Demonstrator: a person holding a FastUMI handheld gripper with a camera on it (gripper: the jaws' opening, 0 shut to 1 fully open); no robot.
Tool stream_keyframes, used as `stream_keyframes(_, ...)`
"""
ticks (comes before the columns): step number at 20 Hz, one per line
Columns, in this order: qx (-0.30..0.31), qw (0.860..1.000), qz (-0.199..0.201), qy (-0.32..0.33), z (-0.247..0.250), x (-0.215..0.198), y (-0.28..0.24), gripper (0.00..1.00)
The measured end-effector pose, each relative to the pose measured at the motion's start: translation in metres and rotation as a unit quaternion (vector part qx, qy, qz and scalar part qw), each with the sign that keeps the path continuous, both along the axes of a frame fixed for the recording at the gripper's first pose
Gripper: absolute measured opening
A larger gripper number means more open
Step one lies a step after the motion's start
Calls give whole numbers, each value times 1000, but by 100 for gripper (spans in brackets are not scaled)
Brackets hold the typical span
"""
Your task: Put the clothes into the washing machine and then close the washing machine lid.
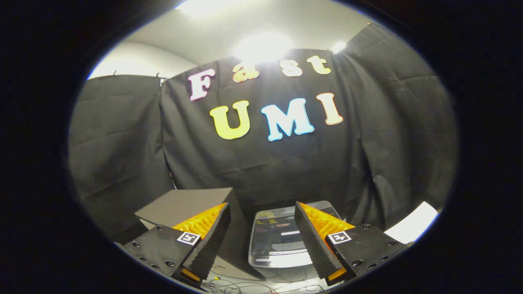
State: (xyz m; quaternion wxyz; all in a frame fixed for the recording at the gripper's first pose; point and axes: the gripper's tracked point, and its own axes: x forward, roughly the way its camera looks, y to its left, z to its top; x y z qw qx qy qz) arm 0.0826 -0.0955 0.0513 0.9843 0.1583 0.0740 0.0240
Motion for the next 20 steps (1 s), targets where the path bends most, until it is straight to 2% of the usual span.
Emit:
stream_keyframes(2,-18,1000,-9,-16,10,-15,0,98)
stream_keyframes(5,-87,995,-26,-48,15,-41,3,98)
stream_keyframes(9,-155,984,-10,-83,1,-69,32,98)
stream_keyframes(12,-148,985,9,-85,-20,-90,51,98)
stream_keyframes(16,-190,973,6,-127,-17,-108,53,98)
stream_keyframes(20,-170,978,5,-119,-30,-110,44,98)
